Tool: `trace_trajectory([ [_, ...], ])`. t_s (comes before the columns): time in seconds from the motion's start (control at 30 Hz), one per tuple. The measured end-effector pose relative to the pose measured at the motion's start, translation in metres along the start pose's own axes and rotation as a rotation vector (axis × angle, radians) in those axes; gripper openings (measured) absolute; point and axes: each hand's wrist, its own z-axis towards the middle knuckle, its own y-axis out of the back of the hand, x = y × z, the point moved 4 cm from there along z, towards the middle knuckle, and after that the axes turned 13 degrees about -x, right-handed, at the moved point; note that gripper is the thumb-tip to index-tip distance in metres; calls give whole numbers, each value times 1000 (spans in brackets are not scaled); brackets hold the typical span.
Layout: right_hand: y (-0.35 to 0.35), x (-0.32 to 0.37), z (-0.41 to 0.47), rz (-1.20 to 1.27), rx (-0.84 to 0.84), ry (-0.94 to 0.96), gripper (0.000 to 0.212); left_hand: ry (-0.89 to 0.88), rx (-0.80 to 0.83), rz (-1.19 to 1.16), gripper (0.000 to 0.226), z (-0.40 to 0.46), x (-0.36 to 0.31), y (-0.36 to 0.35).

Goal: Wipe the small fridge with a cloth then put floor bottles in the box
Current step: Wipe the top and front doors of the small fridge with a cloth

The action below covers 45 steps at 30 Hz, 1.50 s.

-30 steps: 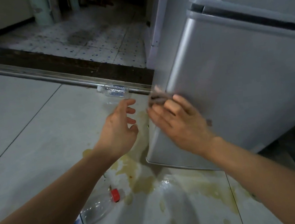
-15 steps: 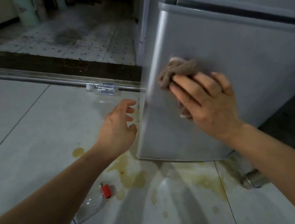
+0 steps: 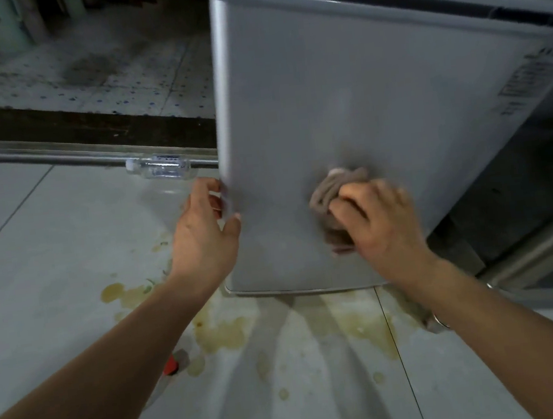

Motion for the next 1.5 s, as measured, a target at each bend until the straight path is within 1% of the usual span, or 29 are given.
trace_trajectory([
  [0.1, 16, -30, 14, -4, -168, -197, 25, -2, -47, 7, 32, -2, 0, -5],
  [0.17, 12, -28, 7, 11, -216, -305, 25, -12, -57, 4, 32, -3, 1, -5],
  [0.2, 7, -22, -1, -1, -214, -337, 25, -12, -52, -2, 32, -3, 1, -5],
  [0.27, -5, -7, -28, -21, -130, -299, 24, -5, -36, -12, 33, -3, 2, -6],
  [0.33, -12, 6, -59, 8, 28, -187, 29, 12, -32, -16, 33, -3, 2, -6],
  [0.37, -13, 10, -72, 16, 105, -172, 29, 20, -32, -20, 33, -4, 1, -6],
  [0.4, -12, 11, -80, 10, 151, -215, 26, 26, -33, -24, 33, -4, 1, -5],
  [0.43, -10, 9, -82, 3, 168, -312, 25, 32, -36, -28, 33, -4, 1, -5],
  [0.47, -7, 4, -80, 7, 145, -462, 27, 34, -41, -28, 33, -5, 1, -5],
  [0.5, -2, -4, -72, 24, 77, -634, 27, 32, -48, -26, 34, -6, 1, -5],
  [0.53, 4, -15, -62, 58, -20, -773, 24, 28, -57, -22, 34, -6, 0, -5],
  [0.57, 10, -29, -50, 78, -116, -865, 23, 24, -65, -18, 34, -7, 1, -5],
  [0.63, 21, -54, -33, 56, -250, -942, 27, 15, -77, -3, 30, -10, 2, -7],
  [0.7, 23, -67, -30, 3, -294, -983, 31, 15, -76, 17, 29, -14, 4, -10],
  [0.77, 15, -59, -43, -63, -257, -1034, 31, 27, -55, 32, 30, -18, 7, -13],
  [0.8, 9, -50, -55, -86, -204, -1082, 30, 40, -48, 35, 30, -20, 9, -13],
  [0.83, 3, -42, -70, -91, -121, -1157, 30, 50, -47, 35, 29, -21, 10, -13],
  [0.9, -6, -34, -99, -48, 76, -1325, 38, 58, -50, 35, 29, -21, 10, -13],
  [0.93, -8, -33, -108, -25, 136, -1377, 41, 62, -48, 36, 29, -21, 11, -14],
  [0.97, -6, -36, -112, -6, 147, -1407, 40, 65, -41, 41, 29, -21, 12, -15],
  [1.0, -2, -40, -110, 9, 105, -1411, 37, 68, -34, 52, 29, -21, 15, -15],
  [1.07, 8, -56, -95, 18, -61, -1378, 35, 75, -21, 86, 27, -25, 21, -18],
  [1.13, 14, -76, -79, -7, -178, -1387, 48, 74, -10, 116, 25, -28, 26, -21],
  [1.2, 13, -88, -71, -68, -149, -1416, 65, 69, -14, 133, 23, -30, 30, -24],
  [1.23, 11, -89, -70, -113, -118, -1403, 67, 61, -22, 132, 22, -30, 31, -25],
  [1.3, 5, -84, -74, -163, -105, -1364, 65, 35, -39, 108, 20, -31, 32, -26],
  [1.4, -8, -72, -100, -163, -110, -1399, 64, 14, -62, 73, 18, -34, 33, -27],
  [1.43, -13, -66, -113, -146, -63, -1429, 65, 15, -70, 63, 18, -35, 33, -27],
  [1.5, -26, -50, -142, -58, 118, -1547, 68, 27, -76, 40, 18, -35, 33, -28],
])
